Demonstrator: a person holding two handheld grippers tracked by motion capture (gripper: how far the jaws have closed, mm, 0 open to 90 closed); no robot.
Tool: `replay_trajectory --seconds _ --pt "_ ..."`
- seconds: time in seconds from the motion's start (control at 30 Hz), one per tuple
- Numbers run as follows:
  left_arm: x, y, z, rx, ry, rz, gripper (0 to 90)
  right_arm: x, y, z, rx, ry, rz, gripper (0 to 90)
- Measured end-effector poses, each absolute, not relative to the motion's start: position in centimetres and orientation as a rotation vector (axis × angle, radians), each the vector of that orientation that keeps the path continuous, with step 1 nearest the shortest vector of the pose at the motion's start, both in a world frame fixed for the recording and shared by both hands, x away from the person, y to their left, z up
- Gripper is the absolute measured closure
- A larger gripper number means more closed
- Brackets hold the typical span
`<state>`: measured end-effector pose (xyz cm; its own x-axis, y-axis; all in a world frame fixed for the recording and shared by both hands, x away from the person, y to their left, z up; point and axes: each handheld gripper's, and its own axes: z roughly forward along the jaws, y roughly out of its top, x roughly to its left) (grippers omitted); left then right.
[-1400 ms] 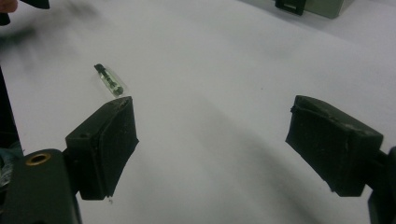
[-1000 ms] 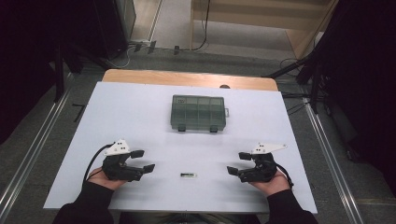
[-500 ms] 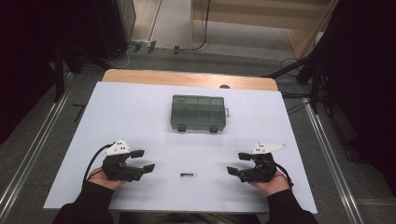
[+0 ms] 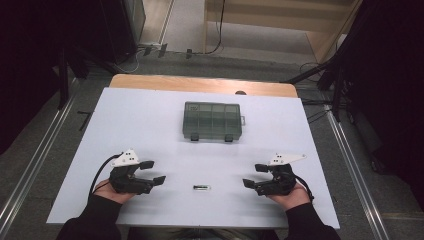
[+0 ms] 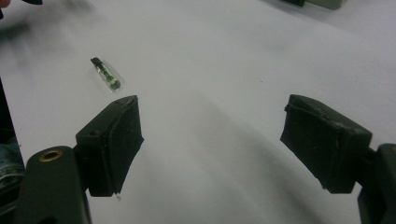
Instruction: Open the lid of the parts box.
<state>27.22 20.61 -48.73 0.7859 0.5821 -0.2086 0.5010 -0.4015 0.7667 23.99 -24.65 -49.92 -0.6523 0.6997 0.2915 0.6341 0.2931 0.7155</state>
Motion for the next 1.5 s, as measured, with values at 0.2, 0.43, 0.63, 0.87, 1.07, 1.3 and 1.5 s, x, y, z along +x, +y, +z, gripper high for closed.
replay_trajectory --seconds 0.2,0.43,0.63,0.87,1.07,1.3,1.5 --pt "27.2 20.6 -48.8 2.08 0.804 0.112 25.9 24.0 -24.8 -49.9 1.28 2.458 1.309 20.2" --pt "27.3 20.7 -48.7 2.058 0.81 0.077 25.9 24.1 -25.0 -49.7 1.288 2.447 1.317 20.6" --pt "27.3 20.8 -48.8 2.06 0.808 0.072 25.8 24.4 -25.5 -49.4 1.301 2.424 1.336 21.1" --pt "27.3 20.9 -48.8 2.054 0.811 0.052 25.9 25.0 -25.6 -49.0 1.311 2.41 1.32 21.2" --pt "27.2 20.7 -48.9 2.057 0.807 0.053 25.9 25.4 -25.4 -48.4 1.313 2.394 1.308 21.2" --pt "27.2 20.7 -48.9 2.06 0.805 0.052 25.9 26.4 -25.4 -47.4 1.32 2.387 1.309 21.1" --pt "27.2 20.8 -48.9 2.056 0.805 0.049 25.9 27.5 -25.1 -46.6 1.317 2.384 1.33 20.8"
